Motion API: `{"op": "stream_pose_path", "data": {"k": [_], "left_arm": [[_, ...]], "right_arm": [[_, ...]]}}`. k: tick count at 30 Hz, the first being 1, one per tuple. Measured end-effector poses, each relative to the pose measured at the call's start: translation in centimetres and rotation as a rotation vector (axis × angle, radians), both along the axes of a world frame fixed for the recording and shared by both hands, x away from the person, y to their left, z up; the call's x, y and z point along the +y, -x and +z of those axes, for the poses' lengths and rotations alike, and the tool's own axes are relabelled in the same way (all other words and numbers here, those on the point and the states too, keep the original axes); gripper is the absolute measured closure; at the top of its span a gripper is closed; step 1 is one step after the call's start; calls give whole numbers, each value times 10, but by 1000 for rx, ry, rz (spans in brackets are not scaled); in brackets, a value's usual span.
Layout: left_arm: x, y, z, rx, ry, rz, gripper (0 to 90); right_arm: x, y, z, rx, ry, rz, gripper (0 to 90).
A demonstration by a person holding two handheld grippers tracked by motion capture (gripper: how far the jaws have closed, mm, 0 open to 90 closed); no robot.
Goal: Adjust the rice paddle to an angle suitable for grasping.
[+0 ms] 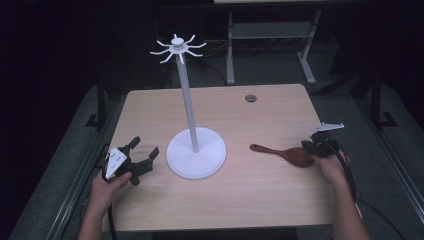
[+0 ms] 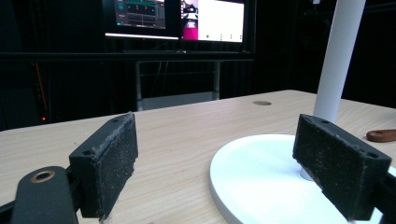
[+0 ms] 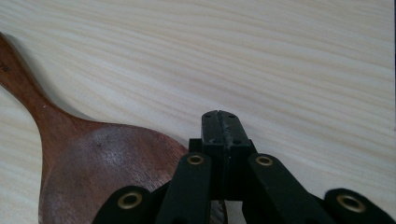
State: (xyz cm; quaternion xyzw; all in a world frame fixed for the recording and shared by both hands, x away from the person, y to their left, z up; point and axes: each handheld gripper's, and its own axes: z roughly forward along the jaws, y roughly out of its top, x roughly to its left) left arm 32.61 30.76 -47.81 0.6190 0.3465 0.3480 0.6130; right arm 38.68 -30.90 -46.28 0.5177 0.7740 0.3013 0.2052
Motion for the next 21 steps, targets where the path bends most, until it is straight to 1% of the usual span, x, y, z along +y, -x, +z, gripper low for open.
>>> {"op": "stream_pose_path", "data": {"k": [6, 12, 14, 19, 21], "left_arm": [[0, 0, 0, 0, -1, 0, 134], [0, 0, 0, 0, 1, 0, 134], [0, 0, 0, -2, 1, -1, 134], [0, 0, 0, -2, -1, -1, 134], [0, 0, 0, -1, 1, -1, 134]], "right_arm": [[1, 3, 0, 8, 3, 20, 898], [2, 6, 0, 22, -7, 26, 898], [2, 7, 0, 24, -3, 38, 898], [4, 11, 0, 36, -3, 43, 898], [4, 11, 0, 35, -2, 53, 898]]}}
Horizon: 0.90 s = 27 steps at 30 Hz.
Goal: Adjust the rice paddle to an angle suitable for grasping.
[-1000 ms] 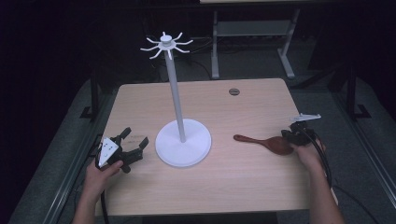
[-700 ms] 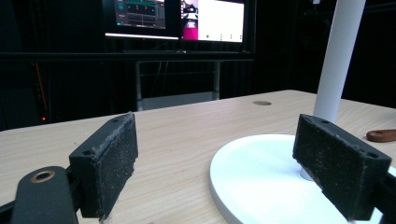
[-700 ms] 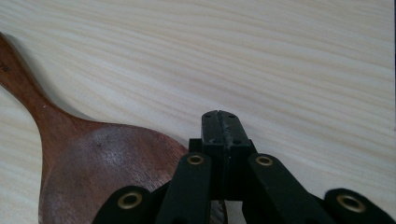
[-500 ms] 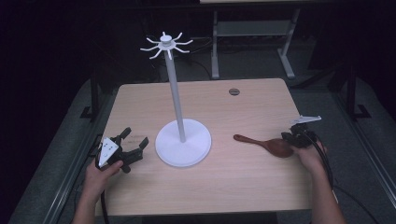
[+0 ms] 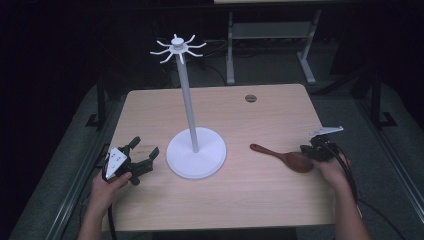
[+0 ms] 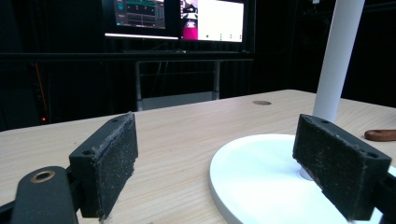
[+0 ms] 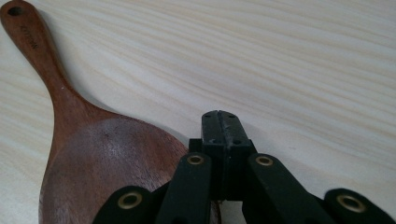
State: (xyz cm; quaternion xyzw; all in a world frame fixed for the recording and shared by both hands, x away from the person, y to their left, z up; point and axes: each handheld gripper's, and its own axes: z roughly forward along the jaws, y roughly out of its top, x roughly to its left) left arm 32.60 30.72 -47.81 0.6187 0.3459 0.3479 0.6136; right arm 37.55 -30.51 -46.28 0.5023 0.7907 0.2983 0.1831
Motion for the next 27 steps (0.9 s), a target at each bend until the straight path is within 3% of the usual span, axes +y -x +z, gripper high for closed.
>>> {"op": "stream_pose_path", "data": {"k": [27], "left_arm": [[0, 0, 0, -2, 2, 4, 134]], "right_arm": [[15, 20, 6, 34, 21, 70, 898]]}}
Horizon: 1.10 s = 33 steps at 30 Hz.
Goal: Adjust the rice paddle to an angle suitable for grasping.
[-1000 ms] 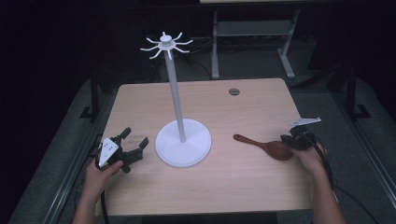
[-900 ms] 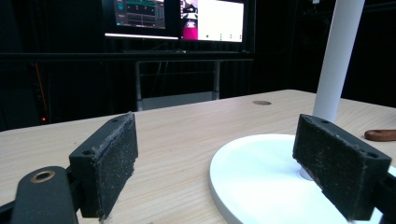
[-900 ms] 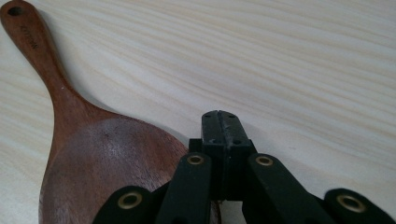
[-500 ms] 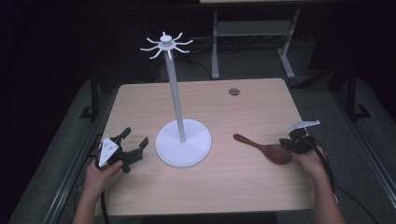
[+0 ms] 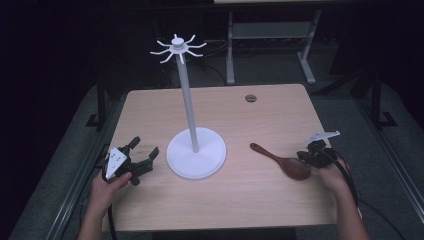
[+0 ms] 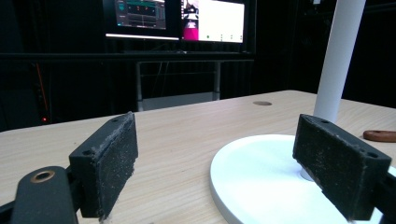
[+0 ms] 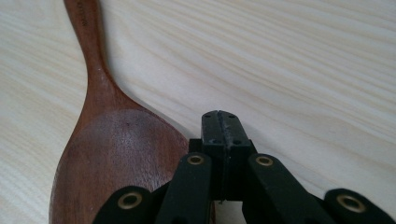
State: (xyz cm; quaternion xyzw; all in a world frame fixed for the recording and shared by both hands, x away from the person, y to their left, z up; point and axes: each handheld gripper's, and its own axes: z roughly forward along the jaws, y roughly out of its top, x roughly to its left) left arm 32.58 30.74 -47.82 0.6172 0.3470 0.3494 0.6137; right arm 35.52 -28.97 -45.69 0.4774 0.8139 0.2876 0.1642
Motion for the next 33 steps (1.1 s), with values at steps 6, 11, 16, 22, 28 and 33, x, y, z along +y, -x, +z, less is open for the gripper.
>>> {"op": "stream_pose_path", "data": {"k": [6, 11, 16, 22, 28, 33], "left_arm": [[0, 0, 0, -1, 1, 2, 134], [0, 0, 0, -1, 2, 2, 134], [0, 0, 0, -3, 2, 1, 134], [0, 0, 0, -4, 3, 1, 134], [1, 0, 0, -2, 3, 2, 134], [1, 0, 0, -2, 2, 2, 134]], "right_arm": [[4, 3, -2, 6, 14, 16, 898], [6, 6, -3, 10, 17, 27, 898], [8, 11, -2, 17, 21, 46, 898], [12, 16, -1, 25, 19, 70, 898], [17, 23, 1, 37, 15, 109, 898], [21, 26, 1, 56, 12, 122, 898]]}}
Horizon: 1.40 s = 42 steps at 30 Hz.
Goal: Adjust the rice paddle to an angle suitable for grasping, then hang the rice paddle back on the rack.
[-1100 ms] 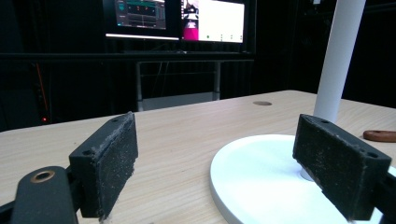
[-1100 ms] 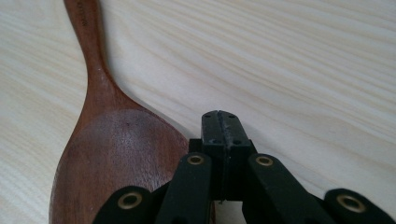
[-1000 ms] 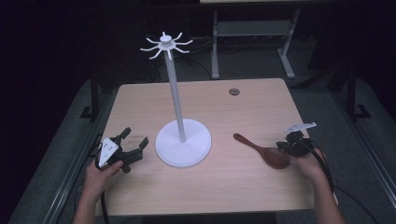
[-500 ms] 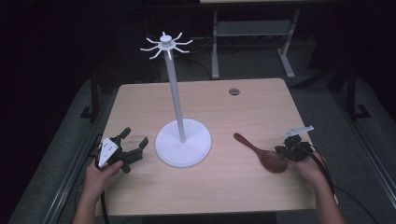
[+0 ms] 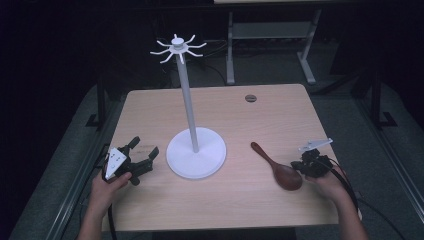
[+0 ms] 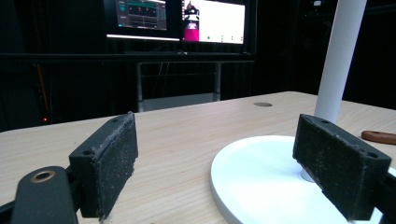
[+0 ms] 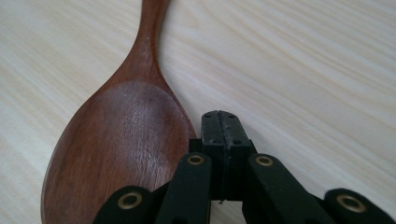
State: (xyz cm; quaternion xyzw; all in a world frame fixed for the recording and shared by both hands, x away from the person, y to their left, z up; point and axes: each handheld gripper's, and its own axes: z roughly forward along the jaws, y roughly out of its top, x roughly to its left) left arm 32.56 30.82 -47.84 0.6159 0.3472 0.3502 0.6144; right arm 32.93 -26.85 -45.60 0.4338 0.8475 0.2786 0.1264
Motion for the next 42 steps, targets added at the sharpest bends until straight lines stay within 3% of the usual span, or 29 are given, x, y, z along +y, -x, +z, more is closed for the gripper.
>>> {"op": "stream_pose_path", "data": {"k": [5, 9, 13, 18, 30, 42], "left_arm": [[0, 0, 0, -1, 1, -1, 134], [0, 0, 0, 0, 0, -2, 134], [-1, 0, 0, -1, 1, -1, 134], [0, 0, 0, -1, -1, -1, 134], [-1, 0, 0, 1, -1, 0, 134], [-1, 0, 0, 0, 13, 0, 134]], "right_arm": [[1, -1, 3, -14, 1, -2, 896], [-1, -1, 8, -39, -15, -20, 831], [-1, -2, 15, -37, -38, -41, 771], [4, -5, 24, 12, -49, -49, 709], [28, -23, 36, 78, -33, 3, 539], [51, -43, 40, 176, 4, 46, 536]]}}
